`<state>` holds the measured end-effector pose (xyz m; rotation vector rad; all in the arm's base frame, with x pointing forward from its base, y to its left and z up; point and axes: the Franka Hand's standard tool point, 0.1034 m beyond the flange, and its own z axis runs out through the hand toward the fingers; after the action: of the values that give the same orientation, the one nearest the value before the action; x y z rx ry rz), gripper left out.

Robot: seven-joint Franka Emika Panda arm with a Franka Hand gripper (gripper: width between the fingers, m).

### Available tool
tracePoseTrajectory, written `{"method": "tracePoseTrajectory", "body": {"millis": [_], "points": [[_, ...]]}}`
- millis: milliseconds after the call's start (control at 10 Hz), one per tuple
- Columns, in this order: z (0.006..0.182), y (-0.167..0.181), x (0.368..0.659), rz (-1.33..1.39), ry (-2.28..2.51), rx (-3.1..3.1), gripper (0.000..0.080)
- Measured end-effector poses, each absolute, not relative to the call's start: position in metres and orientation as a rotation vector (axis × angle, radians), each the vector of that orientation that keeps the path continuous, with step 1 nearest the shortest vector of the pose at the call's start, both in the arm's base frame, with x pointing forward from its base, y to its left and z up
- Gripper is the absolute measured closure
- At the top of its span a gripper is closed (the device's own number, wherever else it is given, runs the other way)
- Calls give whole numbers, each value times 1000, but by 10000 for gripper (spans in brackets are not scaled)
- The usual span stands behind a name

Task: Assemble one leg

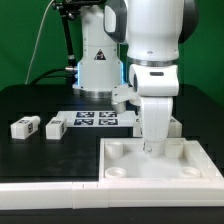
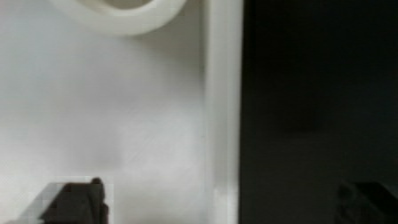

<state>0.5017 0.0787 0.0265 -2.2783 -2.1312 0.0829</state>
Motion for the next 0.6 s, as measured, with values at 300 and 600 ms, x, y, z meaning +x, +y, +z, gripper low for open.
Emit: {"method": "tracePoseTrajectory", "body": {"millis": [300,600], "points": [[56,84,476,80,-2068,-2364,151],[57,84,473,79,-2007,-2417,151]]}}
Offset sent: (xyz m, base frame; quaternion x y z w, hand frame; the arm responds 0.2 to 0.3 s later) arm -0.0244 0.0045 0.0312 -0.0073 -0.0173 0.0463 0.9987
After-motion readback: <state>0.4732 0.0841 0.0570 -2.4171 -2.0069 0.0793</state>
